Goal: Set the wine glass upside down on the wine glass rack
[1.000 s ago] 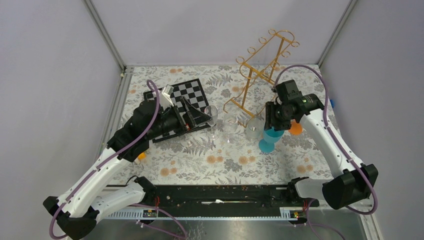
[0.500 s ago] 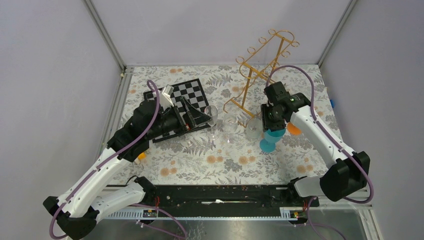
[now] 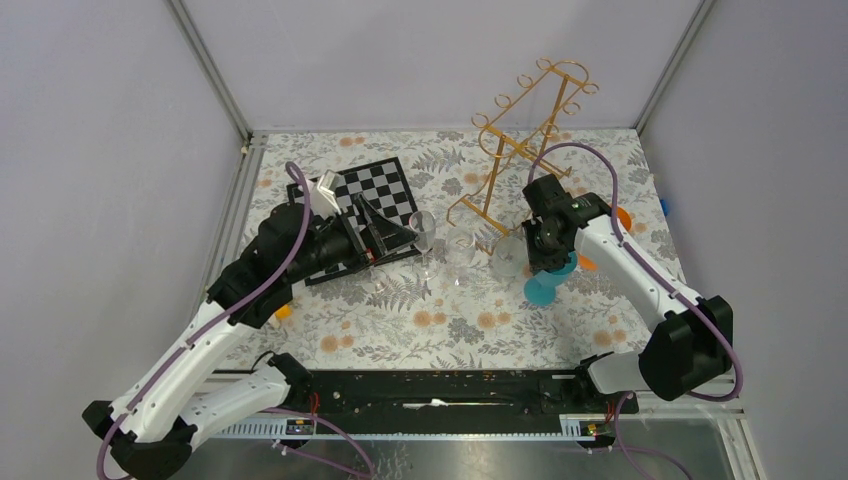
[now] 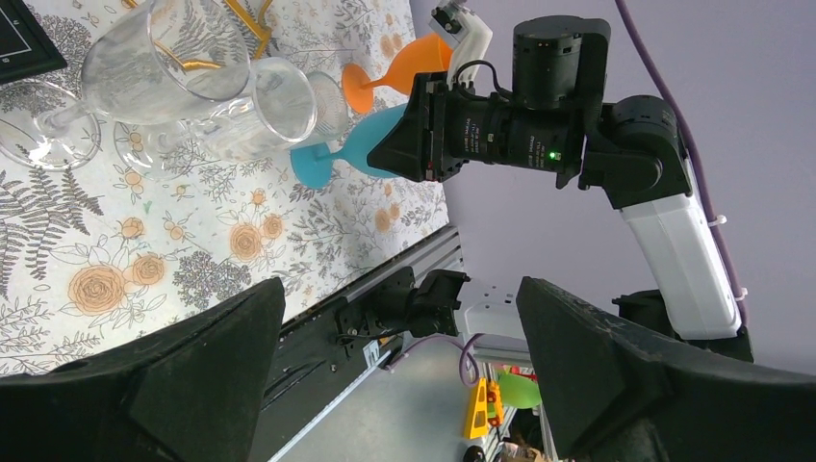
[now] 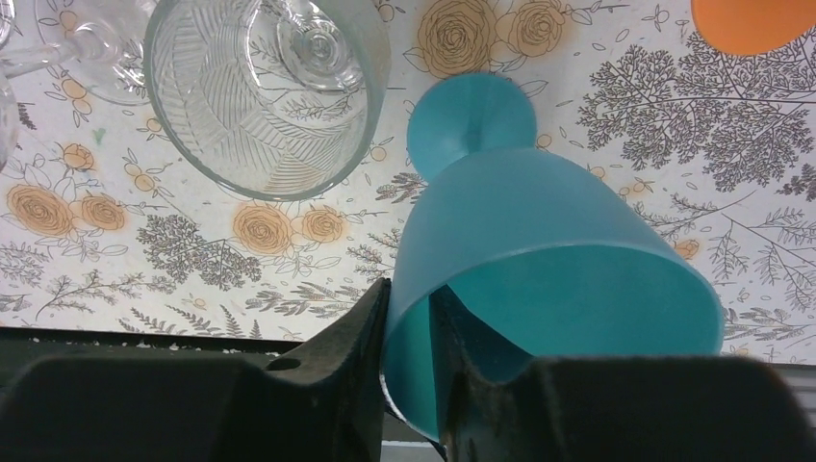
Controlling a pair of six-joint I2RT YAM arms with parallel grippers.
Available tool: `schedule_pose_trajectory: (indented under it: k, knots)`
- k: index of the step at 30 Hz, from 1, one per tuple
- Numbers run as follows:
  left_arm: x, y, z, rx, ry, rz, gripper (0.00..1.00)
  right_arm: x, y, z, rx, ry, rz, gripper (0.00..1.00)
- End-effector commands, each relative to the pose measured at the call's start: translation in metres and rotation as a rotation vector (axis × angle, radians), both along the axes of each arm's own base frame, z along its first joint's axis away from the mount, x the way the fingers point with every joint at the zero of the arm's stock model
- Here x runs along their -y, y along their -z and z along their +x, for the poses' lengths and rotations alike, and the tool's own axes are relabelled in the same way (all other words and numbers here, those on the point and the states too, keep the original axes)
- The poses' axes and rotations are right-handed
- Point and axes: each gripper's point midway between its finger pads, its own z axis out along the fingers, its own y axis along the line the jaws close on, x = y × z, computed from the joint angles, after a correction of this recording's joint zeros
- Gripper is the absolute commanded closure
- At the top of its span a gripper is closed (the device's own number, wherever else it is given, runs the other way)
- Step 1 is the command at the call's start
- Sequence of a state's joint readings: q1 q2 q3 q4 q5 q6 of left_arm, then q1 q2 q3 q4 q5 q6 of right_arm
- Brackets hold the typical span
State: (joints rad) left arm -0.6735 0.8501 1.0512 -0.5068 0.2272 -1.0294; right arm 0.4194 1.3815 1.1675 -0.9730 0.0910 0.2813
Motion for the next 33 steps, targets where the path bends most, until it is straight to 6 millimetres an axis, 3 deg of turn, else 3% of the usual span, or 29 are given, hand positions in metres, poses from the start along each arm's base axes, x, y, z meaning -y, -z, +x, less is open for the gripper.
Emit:
schedule_pose_trajectory:
  k: [1, 8, 24, 33]
  knots:
    - [-0.005, -0.016, 0.000, 0.045, -0.021, -0.038, 0.01, 0.004, -0.003, 0.002, 0.025, -0.003, -0.031, 0.77]
    - [-0.009, -0.020, -0.003, 0.052, -0.030, -0.047, 0.01, 0.015, -0.028, -0.005, 0.033, 0.010, -0.074, 1.00]
    - [-0.013, -0.025, -0.009, 0.051, -0.031, -0.052, 0.01, 0.018, -0.126, -0.024, 0.221, 0.040, 0.050, 1.00]
    - [0.007, -0.017, -0.014, -0.002, 0.067, -0.039, 0.02, 0.001, -0.196, -0.038, 0.381, 0.040, 0.270, 1.00]
